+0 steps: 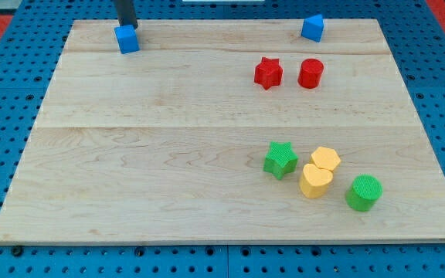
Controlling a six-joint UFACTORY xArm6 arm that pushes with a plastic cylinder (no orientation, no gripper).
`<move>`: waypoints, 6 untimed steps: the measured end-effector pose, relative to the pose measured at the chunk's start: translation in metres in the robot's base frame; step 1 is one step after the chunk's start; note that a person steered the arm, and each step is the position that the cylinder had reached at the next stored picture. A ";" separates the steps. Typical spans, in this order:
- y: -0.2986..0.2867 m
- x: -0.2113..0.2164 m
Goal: Move the cube at the top left of the board
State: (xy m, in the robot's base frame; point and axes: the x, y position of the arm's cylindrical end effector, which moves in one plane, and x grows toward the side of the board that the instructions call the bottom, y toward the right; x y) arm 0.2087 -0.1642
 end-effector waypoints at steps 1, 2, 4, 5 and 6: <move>0.061 0.004; 0.068 0.029; -0.030 0.029; 0.018 0.025; 0.119 0.024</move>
